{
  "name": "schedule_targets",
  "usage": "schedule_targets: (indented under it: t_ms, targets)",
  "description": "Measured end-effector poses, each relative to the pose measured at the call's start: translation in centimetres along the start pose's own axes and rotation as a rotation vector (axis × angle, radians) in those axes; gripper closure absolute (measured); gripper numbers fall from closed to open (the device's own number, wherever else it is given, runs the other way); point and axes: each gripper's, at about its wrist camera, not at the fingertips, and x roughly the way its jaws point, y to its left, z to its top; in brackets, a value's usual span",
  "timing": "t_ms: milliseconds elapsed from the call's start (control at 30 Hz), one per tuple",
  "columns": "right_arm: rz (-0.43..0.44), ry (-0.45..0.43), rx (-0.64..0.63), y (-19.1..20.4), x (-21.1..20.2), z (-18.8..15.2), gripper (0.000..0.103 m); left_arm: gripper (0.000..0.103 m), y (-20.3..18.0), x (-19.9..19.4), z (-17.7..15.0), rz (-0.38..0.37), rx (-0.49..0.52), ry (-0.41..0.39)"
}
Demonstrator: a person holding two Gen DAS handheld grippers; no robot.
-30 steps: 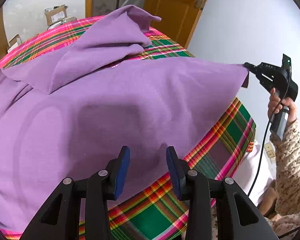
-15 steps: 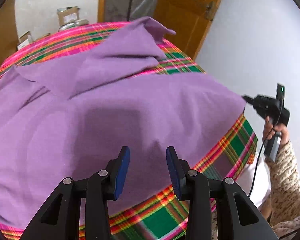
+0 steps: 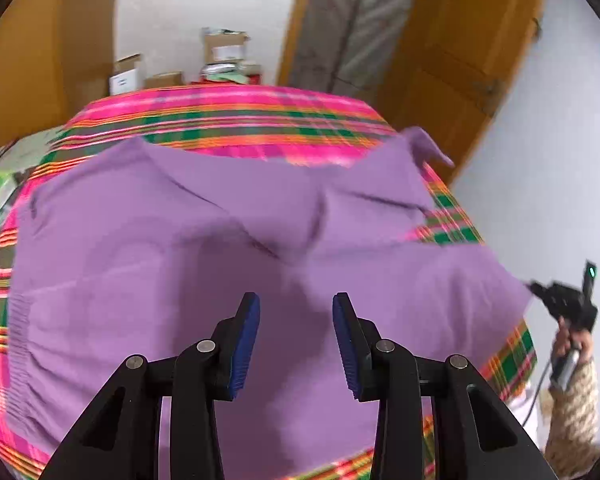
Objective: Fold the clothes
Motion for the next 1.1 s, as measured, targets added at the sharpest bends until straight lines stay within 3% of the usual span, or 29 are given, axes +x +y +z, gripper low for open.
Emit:
schedule_targets:
  t_ms: [133,233,433,733,967,1100]
  targets:
    - [-0.039,-0.010,-0.011,0.9,-0.7,0.8,0.089,0.064,2.5,-0.6,2.1,0.035,-0.034,-0.024]
    - [-0.003,-0.012,-0.032,2.9,-1.0,1.2,0.089,0.064,4.2,-0.8,3.5,0.046,-0.055,-0.034]
    - [0.140,0.023,-0.175,11.2,0.0,1.2,0.088,0.064,8.0,0.5,5.7,0.068,-0.109,0.005]
    - [0.333,0.123,-0.430,25.0,4.4,-1.4,0.073,0.064,12.3,4.6,8.3,0.054,-0.198,0.099]
    - [0.418,0.205,-0.560,33.4,6.2,-3.4,0.062,0.064,13.5,7.9,9.8,0.012,-0.267,0.156]
    - [0.372,0.235,-0.622,36.9,7.9,-4.7,0.061,0.059,13.9,9.2,10.8,-0.005,-0.281,0.174]
